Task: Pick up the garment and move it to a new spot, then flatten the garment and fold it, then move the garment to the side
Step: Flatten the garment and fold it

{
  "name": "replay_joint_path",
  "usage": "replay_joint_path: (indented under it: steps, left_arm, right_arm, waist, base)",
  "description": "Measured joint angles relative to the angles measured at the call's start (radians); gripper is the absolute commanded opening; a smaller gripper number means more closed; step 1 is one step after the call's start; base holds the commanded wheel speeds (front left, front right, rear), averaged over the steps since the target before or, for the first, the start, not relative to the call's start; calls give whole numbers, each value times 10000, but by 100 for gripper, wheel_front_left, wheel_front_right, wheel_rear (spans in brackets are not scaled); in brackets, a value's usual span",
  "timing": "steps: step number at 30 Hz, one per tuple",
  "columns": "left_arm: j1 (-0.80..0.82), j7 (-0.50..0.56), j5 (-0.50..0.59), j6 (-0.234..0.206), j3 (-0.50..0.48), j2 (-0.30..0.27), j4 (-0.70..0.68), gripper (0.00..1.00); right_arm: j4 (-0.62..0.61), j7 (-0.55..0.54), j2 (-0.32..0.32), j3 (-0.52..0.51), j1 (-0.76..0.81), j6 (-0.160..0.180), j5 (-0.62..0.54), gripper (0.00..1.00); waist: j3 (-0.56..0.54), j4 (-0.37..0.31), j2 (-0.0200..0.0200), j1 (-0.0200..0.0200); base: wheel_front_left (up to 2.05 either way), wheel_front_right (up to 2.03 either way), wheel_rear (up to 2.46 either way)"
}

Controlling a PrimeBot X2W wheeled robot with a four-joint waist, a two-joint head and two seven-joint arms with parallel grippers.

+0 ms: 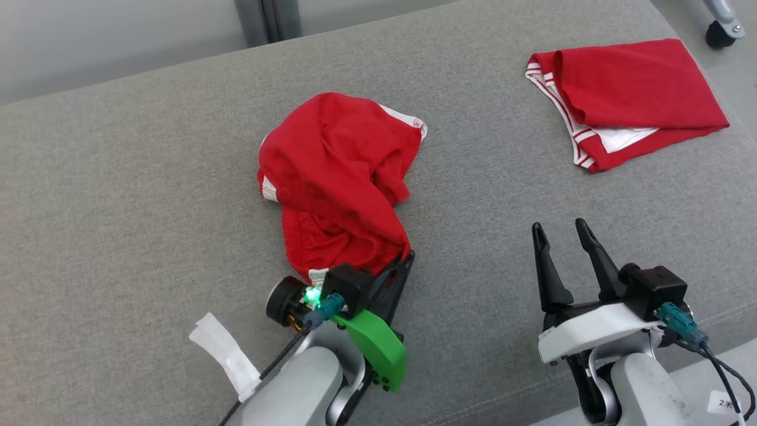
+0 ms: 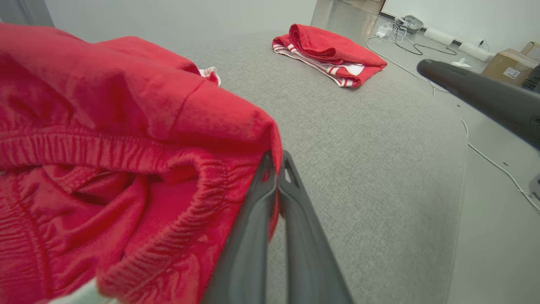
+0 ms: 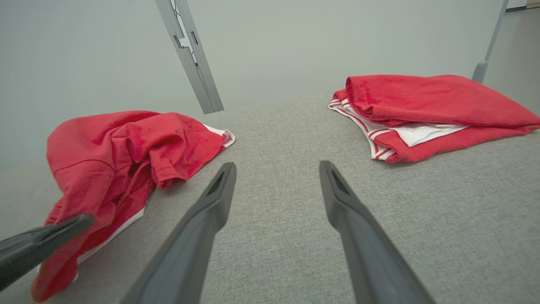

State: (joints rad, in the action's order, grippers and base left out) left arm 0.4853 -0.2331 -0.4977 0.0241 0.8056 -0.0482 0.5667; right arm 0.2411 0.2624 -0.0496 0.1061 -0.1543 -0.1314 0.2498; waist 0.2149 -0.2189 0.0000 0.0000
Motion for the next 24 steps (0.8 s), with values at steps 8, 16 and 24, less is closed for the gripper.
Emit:
replay_joint_path:
  steps: [8, 16, 24]
  left_arm:
    - [136, -132, -918, -399, 1116, 2, 382, 100]
    - [282, -280, -1267, -765, 920, -2, -196, 100]
    - [-166, -293, -729, -951, 134, -761, -700, 100]
  right_arm:
    - [54, 0, -2, -27, 21, 0, -2, 100]
    - [104, 0, 2, -222, 68, 0, -115, 100]
    - [63, 0, 2, -178, 81, 0, -111, 100]
  waist:
    - [73, -7, 0, 0]
    - [-181, 574, 0, 0]
    - [-451, 1089, 0, 0]
  base:
    - [0, 0, 0]
    - [0, 0, 0]
    - [0, 0, 0]
